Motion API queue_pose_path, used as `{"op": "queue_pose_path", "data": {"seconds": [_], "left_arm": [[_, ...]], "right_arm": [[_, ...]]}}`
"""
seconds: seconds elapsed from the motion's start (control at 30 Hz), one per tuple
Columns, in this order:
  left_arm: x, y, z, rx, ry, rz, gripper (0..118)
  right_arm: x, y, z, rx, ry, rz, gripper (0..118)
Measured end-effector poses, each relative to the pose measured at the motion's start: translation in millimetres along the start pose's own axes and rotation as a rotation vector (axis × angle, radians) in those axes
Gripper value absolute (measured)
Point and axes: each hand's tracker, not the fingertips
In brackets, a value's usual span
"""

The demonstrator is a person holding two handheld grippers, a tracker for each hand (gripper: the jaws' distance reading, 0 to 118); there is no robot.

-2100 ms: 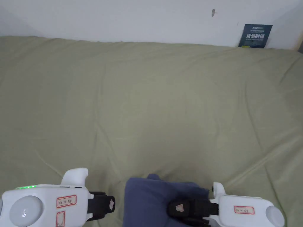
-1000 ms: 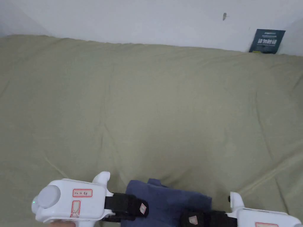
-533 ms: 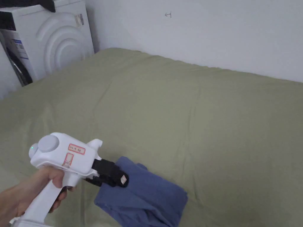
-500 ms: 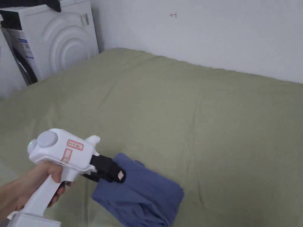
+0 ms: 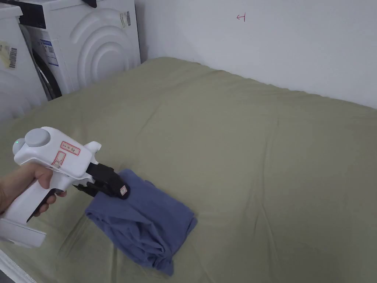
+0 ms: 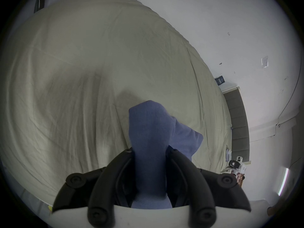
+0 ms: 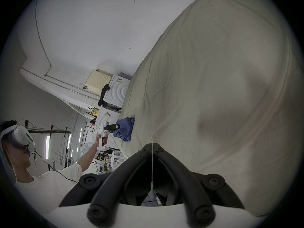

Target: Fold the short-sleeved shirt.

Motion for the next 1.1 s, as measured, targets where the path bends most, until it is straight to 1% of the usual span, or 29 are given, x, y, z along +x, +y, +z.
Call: {"op": "queue_pose_path", "data": {"seconds": [0.03,0.07,0.1,0.23,0.27,0.3,0.33,0.37,0.4,0.43,0.47,0.5,0.57,0.6,0.63,0.7,0.73,0.77,0.8,0.83,0.9,0.93,0.97,1.0,1.07,1.1], "left_arm": [[0.4,-0.5,1.4,0.014,0.016,0.0,91],[1.8,-1.0,2.4,0.01,0.041,0.004,112],[4.8,-1.8,5.3,0.003,0.047,0.011,117],[36.7,-23.3,26.6,0.042,0.112,-0.012,116],[45.3,-28.1,31.5,0.047,0.131,-0.007,112],[55.5,-32.5,34.8,0.078,0.166,-0.002,98],[70.2,-40.5,39.5,0.125,0.147,-0.021,46],[85.8,-47.2,40.5,0.17,0.129,-0.034,0],[99.9,-52.0,38.8,0.19,0.141,-0.087,0],[121.0,-60.1,34.0,0.252,0.197,-0.141,0],[138.2,-65.8,29.6,0.221,0.159,-0.126,0],[157.4,-73.6,25.1,0.243,0.055,-0.118,0],[202.0,-91.6,10.3,0.272,0.047,-0.229,0],[230.5,-102.0,0.4,0.292,0.038,-0.278,0],[257.6,-112.7,-9.3,0.284,0.06,-0.311,0],[309.9,-138.9,-25.6,0.371,0.085,-0.4,0],[339.6,-154.8,-32.3,0.426,0.119,-0.436,0],[363.2,-168.9,-37.5,0.501,0.109,-0.45,0],[377.6,-174.6,-48.2,0.56,0.122,-0.5,0],[399.2,-187.7,-54.1,0.643,0.146,-0.537,0],[433.8,-205.2,-64.2,0.719,0.211,-0.602,0],[445.8,-214.1,-69.7,0.752,0.2,-0.612,0],[456.7,-220.4,-72.3,0.769,0.197,-0.636,0],[463.1,-225.9,-72.7,0.791,0.184,-0.636,0],[485.5,-244.5,-73.5,0.853,0.258,-0.652,0],[489.3,-246.8,-73.5,0.868,0.248,-0.669,0]], "right_arm": [[0.6,2.2,1.8,0.002,0.0,0.001,1],[0.9,3.4,3.1,0.003,0.004,0.003,1],[0.8,4.8,4.6,0.005,0.008,0.004,1],[-0.4,10.2,12.3,0.019,0.023,0.014,1],[-2.5,11.1,13.6,0.019,0.024,0.022,1],[-2.1,13.0,18.0,0.02,0.024,0.038,1],[-5.2,14.3,20.7,0.025,0.016,0.053,1],[-8.8,15.7,23.4,0.037,0.005,0.07,1],[-13.0,17.9,27.0,0.045,0.004,0.088,1],[-16.0,20.7,31.9,0.059,-0.009,0.109,1],[-22.8,23.5,36.2,0.084,-0.048,0.146,1],[-31.6,26.3,40.8,0.113,-0.082,0.185,1],[-47.6,34.3,50.6,0.152,-0.118,0.245,1],[-58.3,37.6,55.3,0.181,-0.14,0.291,1],[-69.5,39.5,60.2,0.23,-0.172,0.331,1],[-86.7,42.8,67.7,0.323,-0.317,0.439,1],[-104.6,37.6,68.2,0.416,-0.497,0.54,1],[-115.0,34.8,68.9,0.454,-0.556,0.624,1],[-124.0,32.3,70.8,0.497,-0.588,0.675,1],[-136.1,25.8,70.7,0.566,-0.633,0.68,1],[-148.9,20.7,72.8,0.64,-0.699,0.703,1],[-153.8,17.4,73.1,0.695,-0.744,0.715,1],[-158.2,16.1,74.0,0.722,-0.775,0.735,1],[-162.7,14.3,75.3,0.736,-0.781,0.77,1],[-174.4,9.5,76.2,0.776,-0.841,0.827,1],[-179.9,7.3,77.0,0.792,-0.856,0.853,1]]}}
